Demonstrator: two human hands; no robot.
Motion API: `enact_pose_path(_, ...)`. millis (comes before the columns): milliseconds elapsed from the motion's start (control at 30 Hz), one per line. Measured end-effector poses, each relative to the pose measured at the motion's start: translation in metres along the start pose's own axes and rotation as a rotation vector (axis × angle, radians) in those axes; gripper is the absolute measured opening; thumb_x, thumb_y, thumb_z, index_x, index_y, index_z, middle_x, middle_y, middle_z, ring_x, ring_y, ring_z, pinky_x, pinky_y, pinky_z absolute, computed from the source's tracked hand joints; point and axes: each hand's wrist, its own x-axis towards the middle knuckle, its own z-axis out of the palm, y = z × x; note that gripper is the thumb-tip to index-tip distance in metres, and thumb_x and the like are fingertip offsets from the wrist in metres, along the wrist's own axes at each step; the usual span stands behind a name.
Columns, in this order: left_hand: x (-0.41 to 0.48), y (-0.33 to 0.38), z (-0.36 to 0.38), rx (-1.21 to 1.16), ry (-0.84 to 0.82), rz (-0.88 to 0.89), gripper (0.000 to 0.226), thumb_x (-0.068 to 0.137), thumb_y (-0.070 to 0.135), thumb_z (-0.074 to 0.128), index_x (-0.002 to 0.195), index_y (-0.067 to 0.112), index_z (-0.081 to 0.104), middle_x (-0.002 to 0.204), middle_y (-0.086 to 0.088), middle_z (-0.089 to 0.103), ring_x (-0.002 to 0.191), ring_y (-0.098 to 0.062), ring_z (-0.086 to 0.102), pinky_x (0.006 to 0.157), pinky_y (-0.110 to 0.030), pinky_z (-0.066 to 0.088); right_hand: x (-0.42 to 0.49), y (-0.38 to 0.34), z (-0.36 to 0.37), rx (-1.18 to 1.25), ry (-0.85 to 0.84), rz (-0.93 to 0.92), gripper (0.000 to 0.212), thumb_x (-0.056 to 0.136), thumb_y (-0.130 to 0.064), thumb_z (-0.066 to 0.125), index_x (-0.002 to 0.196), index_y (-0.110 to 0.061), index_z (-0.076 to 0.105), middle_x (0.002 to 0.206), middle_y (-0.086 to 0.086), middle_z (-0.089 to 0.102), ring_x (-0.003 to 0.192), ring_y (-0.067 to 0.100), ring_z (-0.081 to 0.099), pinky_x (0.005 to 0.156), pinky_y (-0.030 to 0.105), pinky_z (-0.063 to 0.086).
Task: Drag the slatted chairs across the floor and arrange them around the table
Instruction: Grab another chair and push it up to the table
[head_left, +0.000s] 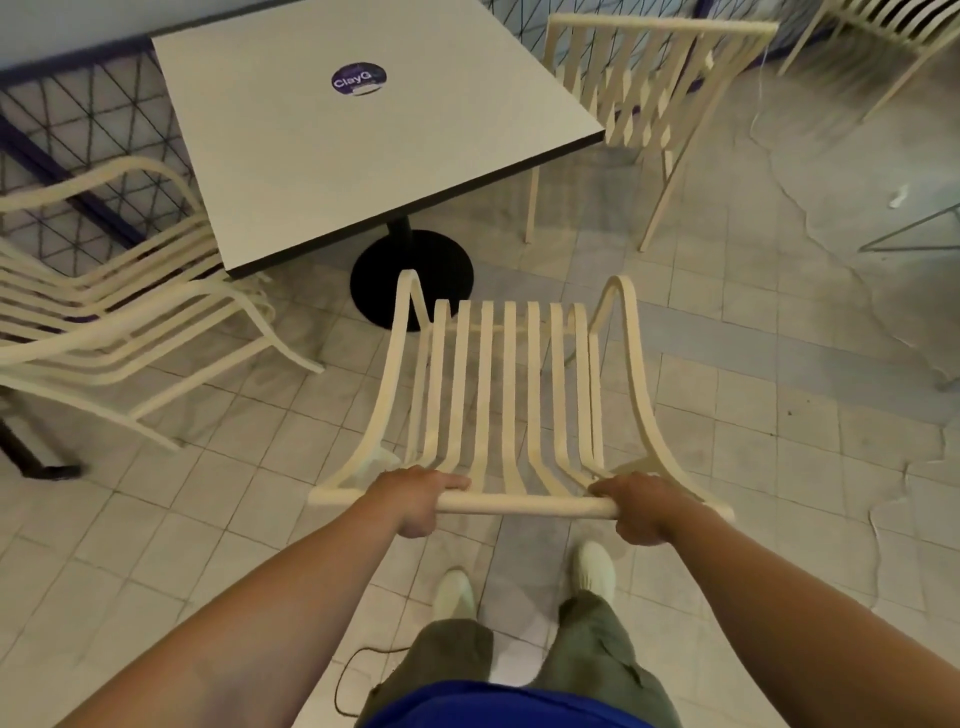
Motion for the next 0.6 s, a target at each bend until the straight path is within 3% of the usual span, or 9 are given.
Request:
enact_pose_path(100, -0.002, 0.006, 0.001, 0.020, 0.001, -0.034, 0.084, 0.095, 0.001, 0.053, 0.150, 0.058, 0.027, 0.125, -0.001, 0.057, 0.087, -0.019, 0.053, 0.074, -0.031, 0.044, 0.004, 0.004, -0.002, -0.045, -0.007, -0.034, 0.062, 0.087, -0.012, 0.063, 0.143, -0.038, 0.049, 0.125, -0.003, 0.063, 0.108, 0.019, 0.062, 0.097, 0.035, 0.050)
enact_pose_path(233, -0.004, 0.008, 0.002, 0.018, 0.008, -0.050, 0.085, 0.096, -0.001, 0.051, 0.151, 0.059, 0.026, 0.123, 0.000, 0.057, 0.085, -0.018, 0.052, 0.072, -0.031, 0.042, 0.008, 0.008, 0.000, -0.105, -0.024, -0.104, 0.050, 0.086, -0.013, 0.064, 0.132, -0.032, 0.057, 0.116, -0.003, 0.064, 0.101, 0.019, 0.063, 0.093, 0.036, 0.052)
enact_pose_path(433, -0.006, 0.032, 0.008, -0.021, 0.007, -0.066, 0.087, 0.095, -0.002, 0.051, 0.151, 0.059, 0.025, 0.133, -0.001, 0.055, 0.104, -0.023, 0.060, 0.077, -0.031, 0.044, 0.010, 0.030, -0.012, -0.183, -0.025, -0.137, 0.050, 0.088, -0.013, 0.064, 0.135, -0.030, 0.056, 0.121, -0.001, 0.063, 0.105, 0.020, 0.063, 0.092, 0.034, 0.052)
enact_pose_path(600, -0.004, 0.057, 0.012, -0.083, 0.015, -0.106, 0.087, 0.094, -0.001, 0.050, 0.151, 0.060, 0.024, 0.135, -0.002, 0.054, 0.107, -0.025, 0.061, 0.084, -0.036, 0.050, 0.016, 0.054, -0.028, -0.212, -0.033, -0.163, 0.054, 0.088, -0.014, 0.065, 0.137, -0.033, 0.054, 0.123, -0.001, 0.061, 0.109, 0.020, 0.061, 0.095, 0.037, 0.051)
